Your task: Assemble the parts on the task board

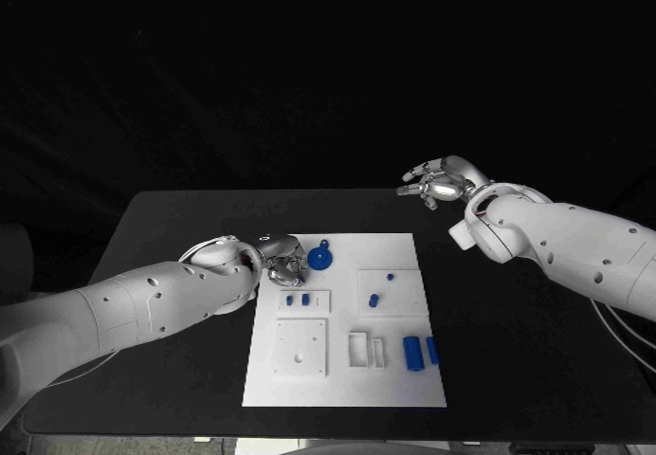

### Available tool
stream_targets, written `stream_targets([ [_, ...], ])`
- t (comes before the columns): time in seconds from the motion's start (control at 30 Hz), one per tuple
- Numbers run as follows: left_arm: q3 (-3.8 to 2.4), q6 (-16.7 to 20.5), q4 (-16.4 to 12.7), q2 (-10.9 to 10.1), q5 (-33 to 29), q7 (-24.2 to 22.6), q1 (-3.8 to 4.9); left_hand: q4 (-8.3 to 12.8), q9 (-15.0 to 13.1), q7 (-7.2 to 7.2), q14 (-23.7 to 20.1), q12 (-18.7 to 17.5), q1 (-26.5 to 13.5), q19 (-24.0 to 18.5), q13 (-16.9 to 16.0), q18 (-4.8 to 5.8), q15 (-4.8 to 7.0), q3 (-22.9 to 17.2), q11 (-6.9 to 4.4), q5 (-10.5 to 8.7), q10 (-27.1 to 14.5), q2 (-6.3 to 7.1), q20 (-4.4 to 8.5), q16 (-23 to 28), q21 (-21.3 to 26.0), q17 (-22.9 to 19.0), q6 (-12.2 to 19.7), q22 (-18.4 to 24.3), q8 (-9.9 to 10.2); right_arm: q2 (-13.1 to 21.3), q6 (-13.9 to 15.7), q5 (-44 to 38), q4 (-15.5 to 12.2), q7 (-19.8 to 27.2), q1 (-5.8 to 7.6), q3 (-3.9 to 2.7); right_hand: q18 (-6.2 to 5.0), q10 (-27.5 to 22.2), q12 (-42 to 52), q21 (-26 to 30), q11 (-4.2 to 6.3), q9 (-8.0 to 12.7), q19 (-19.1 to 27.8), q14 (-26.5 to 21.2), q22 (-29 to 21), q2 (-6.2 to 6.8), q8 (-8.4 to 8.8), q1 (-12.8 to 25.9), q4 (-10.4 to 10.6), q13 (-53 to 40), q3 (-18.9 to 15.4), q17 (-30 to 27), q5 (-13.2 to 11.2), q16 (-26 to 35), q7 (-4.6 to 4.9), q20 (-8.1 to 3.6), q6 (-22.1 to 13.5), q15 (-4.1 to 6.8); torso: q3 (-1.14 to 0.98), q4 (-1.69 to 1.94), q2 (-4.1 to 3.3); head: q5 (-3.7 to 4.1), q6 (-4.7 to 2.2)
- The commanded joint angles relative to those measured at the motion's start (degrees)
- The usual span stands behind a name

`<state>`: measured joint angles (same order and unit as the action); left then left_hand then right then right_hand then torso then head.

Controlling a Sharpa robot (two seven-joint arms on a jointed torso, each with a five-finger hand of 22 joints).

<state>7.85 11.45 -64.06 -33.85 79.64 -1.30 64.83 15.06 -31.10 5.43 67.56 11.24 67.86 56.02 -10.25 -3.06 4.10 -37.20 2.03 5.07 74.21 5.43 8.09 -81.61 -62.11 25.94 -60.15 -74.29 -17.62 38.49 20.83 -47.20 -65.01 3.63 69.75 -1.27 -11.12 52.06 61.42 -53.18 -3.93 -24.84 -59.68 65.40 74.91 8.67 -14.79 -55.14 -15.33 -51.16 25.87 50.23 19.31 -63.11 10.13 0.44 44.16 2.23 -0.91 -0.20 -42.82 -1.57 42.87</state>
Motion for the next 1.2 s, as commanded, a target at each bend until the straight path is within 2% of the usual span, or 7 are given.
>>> stream_targets([
  [0.03, 0.17, -1.5, -0.1, 0.4, 0.8, 1.2, -0.28, 0.0, 0.0, 0.08, 0.1, -0.1, -0.4, 0.2, -0.1, -4.87, 0.3, -0.4, -0.02, 0.75, 0.6, -0.4, 1.56, -0.2, -0.4, -0.1, -0.4, 0.0, -0.1, -0.1, -0.6, 0.0, 0.0, 0.6, -0.04, -0.03, -3.88, -0.4, 0.2, 0.3, -0.12, 0.0, -0.6, -0.4, 0.2, -0.08, -0.26, 0.4, 0.0, 0.1, -0.2, -0.1, 0.4, -0.3, 0.42, 0.03, 0.1, 0.02, -0.04, 0.02, 0.01, 0.1, -0.01],
  [0.27, 0.2, -3.3, 0.0, 0.5, 1.3, 1.6, -0.28, 0.1, 0.1, 0.13, 0.1, 0.1, -0.5, 0.3, -0.3, -4.82, 0.45, -0.3, -0.17, 0.88, 1.1, -0.22, 1.64, -0.3, -0.5, -0.1, -0.3, 0.0, 0.0, -0.1, -0.6, 0.0, 0.1, 0.6, -0.1, -0.03, -3.88, -0.4, 0.2, 0.3, -0.12, 0.1, -0.6, -0.4, 0.2, -0.07, -0.26, 0.4, -0.1, 0.1, -0.2, -0.1, 0.4, -0.3, 0.43, 0.03, 0.1, 0.01, -0.01, 0.03, 0.0, 0.14, 0.0],
  [0.43, 0.23, -1.8, 0.0, 0.2, 0.3, 0.7, -0.28, 0.4, 0.2, 0.21, -0.4, -0.1, -0.6, -0.1, -0.3, -4.7, 0.4, -0.2, -0.12, 0.45, 0.9, 0.56, 1.65, -0.2, -0.3, -0.1, -0.1, 0.0, 0.2, 0.0, -0.6, 0.0, 0.1, 0.6, -0.1, -0.03, -3.88, -0.4, 0.2, 0.3, -0.13, 0.1, -0.6, -0.4, 0.2, -0.07, -0.26, 0.4, -0.1, 0.1, -0.2, -0.1, 0.4, -0.3, 0.43, 0.03, 0.1, 0.01, 0.01, 0.04, 0.02, 0.17, -0.01],
  [0.57, 0.23, -0.7, -0.1, 0.1, 0.2, 0.3, -0.28, 1.0, 1.4, 1.8, -0.8, -0.5, -0.5, -0.3, -0.3, -4.53, 0.16, 0.1, 0.12, 0.21, 0.4, 2.56, 1.66, -0.3, -0.3, -0.1, 4.5, 0.0, 2.7, 0.0, -0.6, 0.0, 0.1, 0.6, -0.11, -0.03, -3.88, -0.4, 0.3, 0.3, -0.13, 0.1, -0.6, -0.5, 0.2, -0.04, -0.25, 0.4, -0.1, 0.1, -0.2, -0.1, 0.4, -0.3, 0.43, 0.03, 0.0, 0.01, 0.02, 0.04, 0.02, 0.2, 0.01],
  [0.67, 0.23, -0.2, -0.1, 0.0, 0.2, 0.1, -0.28, 1.0, 2.1, 1.28, -1.1, -0.9, -0.3, -0.4, -0.3, -4.46, -0.06, 0.3, 0.31, 0.2, 0.0, 3.47, 1.55, -0.4, -0.2, -0.1, 6.7, 0.0, 3.9, 0.0, -0.6, 0.0, 0.1, 0.6, -0.11, -0.03, -3.88, -0.4, 0.3, 0.3, -0.13, 0.1, -0.6, -0.5, 0.2, -0.03, -0.24, 0.4, -0.1, 0.2, -0.2, -0.1, 0.4, -0.3, 0.43, 0.03, 0.0, 0.01, 0.04, 0.02, 0.01, 0.21, 0.03],
  [0.83, 0.23, 0.8, -0.1, 0.0, 0.0, -0.2, -0.29, 1.0, 2.4, 0.88, -1.2, -1.0, -0.1, -0.4, -0.3, -4.46, -0.12, 0.5, 0.41, 0.17, -0.1, 4.18, 1.47, -0.4, -0.2, -0.1, 7.9, 0.1, 4.4, 0.0, -0.6, 0.0, 0.1, 0.6, -0.11, -0.03, -3.88, -0.4, 0.3, 0.4, -0.13, 0.1, -0.6, -0.5, 0.2, -0.03, -0.24, 0.4, -0.1, 0.2, -0.2, -0.1, 0.4, -0.3, 0.44, 0.03, 0.0, 0.01, 0.04, 0.04, 0.0, 0.19, -0.02],
  [1.2, 0.22, 1.5, 0.0, -0.3, -0.2, -0.2, -0.36, 0.7, 3.2, -0.26, -1.4, -1.3, 0.3, -0.5, -0.5, -4.49, -0.21, 0.6, 0.5, -0.03, -0.3, 5.04, 1.37, -0.4, -0.1, -0.3, 10.8, 0.2, 5.6, 0.0, -0.6, 0.0, 0.1, 0.6, -0.12, -0.02, -3.88, -0.5, 0.3, 0.4, -0.14, 0.1, -0.6, -0.5, 0.2, -0.02, -0.23, 0.4, -0.1, 0.2, -0.2, -0.2, 0.4, -0.3, 0.44, 0.04, 0.0, 0.0, 0.01, 0.02, 0.01, 0.16, -0.07],
])
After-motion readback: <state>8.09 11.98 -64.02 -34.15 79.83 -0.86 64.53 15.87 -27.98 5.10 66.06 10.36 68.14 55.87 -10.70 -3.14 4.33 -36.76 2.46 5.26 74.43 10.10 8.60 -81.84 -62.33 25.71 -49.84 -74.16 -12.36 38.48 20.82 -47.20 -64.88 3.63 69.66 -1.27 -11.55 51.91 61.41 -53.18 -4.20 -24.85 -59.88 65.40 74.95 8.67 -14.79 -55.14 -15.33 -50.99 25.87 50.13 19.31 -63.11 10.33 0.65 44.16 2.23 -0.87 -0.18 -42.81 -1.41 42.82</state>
